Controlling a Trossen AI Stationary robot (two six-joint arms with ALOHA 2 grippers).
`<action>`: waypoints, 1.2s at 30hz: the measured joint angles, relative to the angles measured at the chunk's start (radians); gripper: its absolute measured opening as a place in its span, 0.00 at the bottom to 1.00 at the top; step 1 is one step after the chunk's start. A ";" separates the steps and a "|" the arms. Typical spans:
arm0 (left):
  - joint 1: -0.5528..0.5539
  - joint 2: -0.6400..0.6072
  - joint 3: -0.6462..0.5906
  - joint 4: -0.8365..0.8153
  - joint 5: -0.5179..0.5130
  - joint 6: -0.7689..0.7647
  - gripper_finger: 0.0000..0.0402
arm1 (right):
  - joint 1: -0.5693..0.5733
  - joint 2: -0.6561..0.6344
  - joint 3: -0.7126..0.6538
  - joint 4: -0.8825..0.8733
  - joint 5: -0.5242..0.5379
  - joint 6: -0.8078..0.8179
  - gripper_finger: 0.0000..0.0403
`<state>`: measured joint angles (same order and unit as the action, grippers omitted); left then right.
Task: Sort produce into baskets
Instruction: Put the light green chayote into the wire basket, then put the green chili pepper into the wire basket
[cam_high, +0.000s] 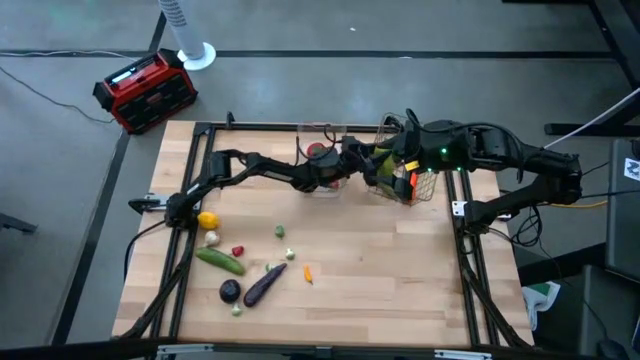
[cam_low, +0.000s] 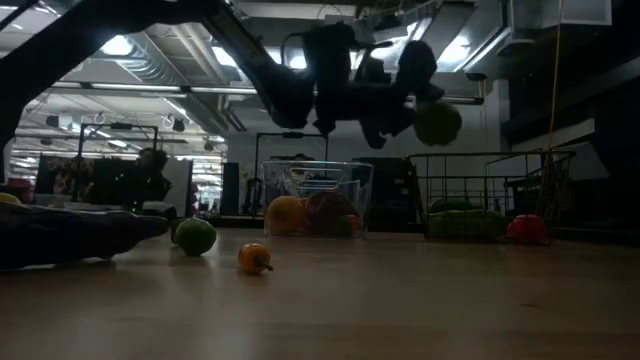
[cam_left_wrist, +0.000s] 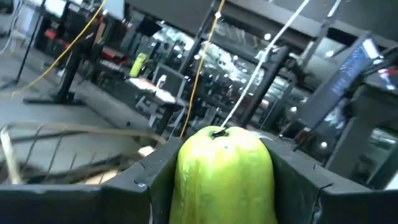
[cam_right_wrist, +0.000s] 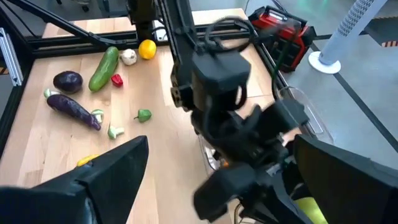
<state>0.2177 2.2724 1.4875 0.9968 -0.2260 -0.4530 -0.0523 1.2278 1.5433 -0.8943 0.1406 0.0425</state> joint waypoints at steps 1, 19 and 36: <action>0.004 0.001 -0.002 -0.014 0.000 -0.017 0.50 | 0.000 0.000 0.000 0.000 0.000 0.000 0.99; 0.021 0.000 -0.003 -0.150 0.001 -0.252 0.50 | 0.000 0.000 0.000 0.001 0.000 0.000 0.99; 0.026 -0.001 -0.003 -0.149 0.079 -0.114 0.71 | 0.000 0.000 0.000 0.001 0.000 0.000 0.99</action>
<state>0.2440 2.2719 1.4849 0.8478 -0.1474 -0.5673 -0.0522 1.2282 1.5433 -0.8936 0.1410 0.0429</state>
